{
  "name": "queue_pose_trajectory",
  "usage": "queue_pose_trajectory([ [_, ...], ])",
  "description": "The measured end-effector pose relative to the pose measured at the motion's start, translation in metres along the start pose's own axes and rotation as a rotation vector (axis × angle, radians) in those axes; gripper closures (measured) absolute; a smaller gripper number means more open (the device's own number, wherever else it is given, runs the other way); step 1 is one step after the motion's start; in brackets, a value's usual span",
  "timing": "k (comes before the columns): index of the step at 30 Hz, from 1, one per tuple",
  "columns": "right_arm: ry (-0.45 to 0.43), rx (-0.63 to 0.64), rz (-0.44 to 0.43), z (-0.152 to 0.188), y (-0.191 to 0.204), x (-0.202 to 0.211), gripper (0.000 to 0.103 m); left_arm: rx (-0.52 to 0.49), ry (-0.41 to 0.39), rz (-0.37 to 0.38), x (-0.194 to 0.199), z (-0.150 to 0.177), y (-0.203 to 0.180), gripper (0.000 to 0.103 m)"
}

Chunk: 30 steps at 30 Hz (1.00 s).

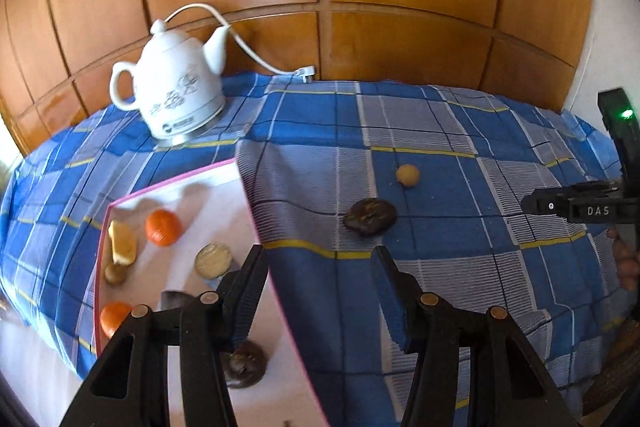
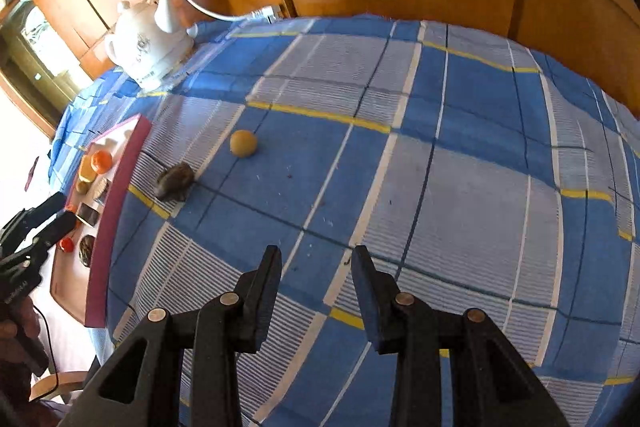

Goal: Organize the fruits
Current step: 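Close the left tool around the dark brown fruit on the bedspread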

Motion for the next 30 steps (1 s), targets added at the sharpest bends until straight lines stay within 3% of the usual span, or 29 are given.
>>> queue_pose_trajectory([
  [8,-0.006,-0.017,-0.012,-0.002,0.000,0.006,0.065,-0.072,0.023,0.009,-0.021,-0.010,-0.029,0.049],
  [14,-0.005,-0.024,-0.011,-0.003,-0.001,0.008,0.065,-0.064,0.067,0.058,-0.041,-0.013,-0.038,0.049],
  [30,-0.004,-0.029,0.002,-0.004,0.000,0.009,0.065,-0.028,0.157,0.144,-0.078,-0.022,-0.013,0.045],
])
Point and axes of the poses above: each gripper's, at about its wrist camera, not at the fingertips, and x roughly against the way its jaws point, y to its left, z to its underside, the point moved 1 cm from there along -x, roughly the way its jaws point
